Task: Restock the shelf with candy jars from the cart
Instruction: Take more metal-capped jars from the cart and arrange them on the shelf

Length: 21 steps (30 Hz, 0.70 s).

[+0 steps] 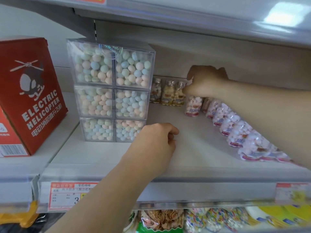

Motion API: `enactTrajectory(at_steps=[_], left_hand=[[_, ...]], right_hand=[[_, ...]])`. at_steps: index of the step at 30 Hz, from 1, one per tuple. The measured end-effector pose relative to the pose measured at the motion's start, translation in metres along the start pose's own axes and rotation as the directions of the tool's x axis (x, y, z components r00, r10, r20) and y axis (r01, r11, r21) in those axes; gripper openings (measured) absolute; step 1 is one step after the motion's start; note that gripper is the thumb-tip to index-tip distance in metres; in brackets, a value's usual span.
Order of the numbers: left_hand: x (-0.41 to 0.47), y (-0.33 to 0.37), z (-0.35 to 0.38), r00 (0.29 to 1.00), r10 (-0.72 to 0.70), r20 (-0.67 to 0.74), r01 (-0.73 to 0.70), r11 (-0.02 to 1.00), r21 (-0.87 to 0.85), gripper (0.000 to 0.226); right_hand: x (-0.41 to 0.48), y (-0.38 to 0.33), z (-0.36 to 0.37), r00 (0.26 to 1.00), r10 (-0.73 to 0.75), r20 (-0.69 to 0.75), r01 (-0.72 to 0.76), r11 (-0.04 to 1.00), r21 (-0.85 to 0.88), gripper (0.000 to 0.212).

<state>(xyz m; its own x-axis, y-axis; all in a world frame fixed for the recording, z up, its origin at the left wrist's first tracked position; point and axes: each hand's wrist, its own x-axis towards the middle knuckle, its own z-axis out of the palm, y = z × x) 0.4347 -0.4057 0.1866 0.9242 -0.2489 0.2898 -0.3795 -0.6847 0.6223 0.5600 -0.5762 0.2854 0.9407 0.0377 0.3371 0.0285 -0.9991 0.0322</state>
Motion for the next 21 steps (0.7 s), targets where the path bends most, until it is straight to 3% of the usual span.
enactTrajectory(at_steps=[2,4,6,10,21], left_hand=[[0.000,0.000,0.000,1.000,-0.002,0.002,0.002,1.000,0.005,0.032],[-0.001,0.001,-0.001,1.000,-0.001,0.004,0.001,1.000,0.018,0.032],[-0.001,0.000,-0.001,1.000,-0.001,0.003,0.001,1.000,0.030,0.033],[0.000,0.000,0.001,1.000,0.007,-0.008,-0.006,0.999,0.049,0.033],[0.000,-0.001,0.001,1.000,0.007,-0.014,-0.007,0.999,0.039,0.033]], right_hand=[[-0.007,0.001,-0.001,0.981,0.044,0.189,-0.029,0.996,-0.079,0.043],[-0.005,0.001,0.004,0.962,0.044,0.268,-0.013,0.993,-0.115,0.035],[0.004,0.006,0.011,0.970,0.028,0.241,-0.007,0.996,-0.085,0.026],[0.021,0.016,0.021,0.989,0.014,0.150,-0.012,1.000,-0.017,0.034],[0.048,0.027,0.041,0.999,0.050,0.018,-0.047,0.990,-0.137,0.031]])
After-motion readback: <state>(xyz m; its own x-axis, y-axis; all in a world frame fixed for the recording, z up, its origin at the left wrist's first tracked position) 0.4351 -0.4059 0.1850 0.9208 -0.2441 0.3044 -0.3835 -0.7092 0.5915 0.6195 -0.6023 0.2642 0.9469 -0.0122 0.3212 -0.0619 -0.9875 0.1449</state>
